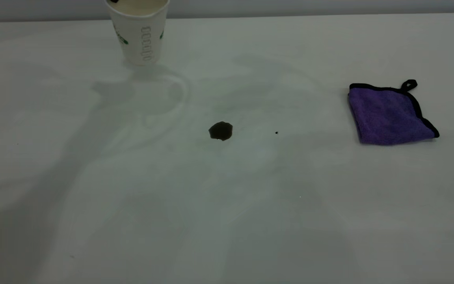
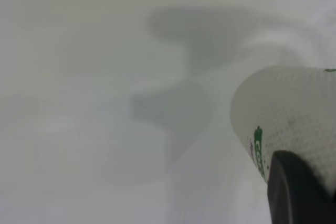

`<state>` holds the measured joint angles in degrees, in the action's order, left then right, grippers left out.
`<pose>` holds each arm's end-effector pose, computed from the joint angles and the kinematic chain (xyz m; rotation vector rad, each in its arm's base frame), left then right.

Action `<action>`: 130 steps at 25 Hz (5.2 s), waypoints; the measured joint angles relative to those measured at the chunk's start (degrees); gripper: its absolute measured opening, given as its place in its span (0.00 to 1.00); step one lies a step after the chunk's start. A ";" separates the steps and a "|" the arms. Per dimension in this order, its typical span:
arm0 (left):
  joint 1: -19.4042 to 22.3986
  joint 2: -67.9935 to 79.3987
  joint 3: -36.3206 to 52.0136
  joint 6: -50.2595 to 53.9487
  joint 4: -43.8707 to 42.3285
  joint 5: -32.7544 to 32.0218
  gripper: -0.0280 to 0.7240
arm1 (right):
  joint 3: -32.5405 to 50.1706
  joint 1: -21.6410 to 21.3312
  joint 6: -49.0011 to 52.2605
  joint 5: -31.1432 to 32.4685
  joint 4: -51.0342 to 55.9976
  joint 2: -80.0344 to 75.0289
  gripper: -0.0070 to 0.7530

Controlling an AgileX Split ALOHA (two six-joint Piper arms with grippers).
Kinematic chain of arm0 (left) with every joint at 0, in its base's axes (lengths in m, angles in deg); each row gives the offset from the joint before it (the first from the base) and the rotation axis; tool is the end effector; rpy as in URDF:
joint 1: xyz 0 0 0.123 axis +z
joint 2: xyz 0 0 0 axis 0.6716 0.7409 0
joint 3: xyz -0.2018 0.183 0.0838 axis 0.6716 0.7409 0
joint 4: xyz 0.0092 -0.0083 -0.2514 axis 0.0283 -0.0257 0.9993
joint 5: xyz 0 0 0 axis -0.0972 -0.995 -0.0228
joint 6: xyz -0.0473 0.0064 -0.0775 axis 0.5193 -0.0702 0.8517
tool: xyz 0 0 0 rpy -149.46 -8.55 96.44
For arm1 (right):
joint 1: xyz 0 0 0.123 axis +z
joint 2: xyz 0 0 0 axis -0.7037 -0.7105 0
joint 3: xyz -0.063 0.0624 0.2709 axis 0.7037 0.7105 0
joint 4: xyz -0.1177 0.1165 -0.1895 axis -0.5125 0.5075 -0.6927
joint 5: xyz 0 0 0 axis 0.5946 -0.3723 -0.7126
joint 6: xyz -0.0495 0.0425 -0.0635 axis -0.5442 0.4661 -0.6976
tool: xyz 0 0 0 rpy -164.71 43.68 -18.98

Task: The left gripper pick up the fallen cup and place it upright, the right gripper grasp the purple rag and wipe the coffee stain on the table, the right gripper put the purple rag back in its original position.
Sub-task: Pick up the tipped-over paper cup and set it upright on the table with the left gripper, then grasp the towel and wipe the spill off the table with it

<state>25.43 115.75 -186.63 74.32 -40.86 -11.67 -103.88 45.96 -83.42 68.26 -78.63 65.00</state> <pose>0.4581 -0.1332 0.1805 0.4841 2.6189 -0.0023 -0.0074 0.0034 0.2622 -0.0807 2.1365 0.0366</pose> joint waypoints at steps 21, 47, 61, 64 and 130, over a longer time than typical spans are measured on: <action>7.96 12.07 0.00 -24.87 32.61 7.13 0.16 | 0.00 0.00 0.00 0.00 0.00 0.00 0.78; 10.09 -27.23 -1.09 -20.68 21.72 -20.46 0.86 | 0.00 0.00 0.00 0.00 0.00 0.00 0.78; 10.46 -58.05 12.34 -4.94 2.70 -25.46 0.78 | 0.00 0.00 0.00 0.00 -0.05 0.00 0.78; 10.46 -67.41 21.52 -4.94 2.59 -25.46 0.78 | 0.00 0.00 0.00 0.00 -0.05 0.00 0.78; 17.13 -126.14 70.45 5.45 1.41 -23.04 0.78 | 0.00 0.00 0.00 0.00 -0.05 0.00 0.78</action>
<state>42.56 -10.39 -116.18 79.78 -39.45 -34.71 -103.88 45.96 -83.42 68.26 -78.68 65.00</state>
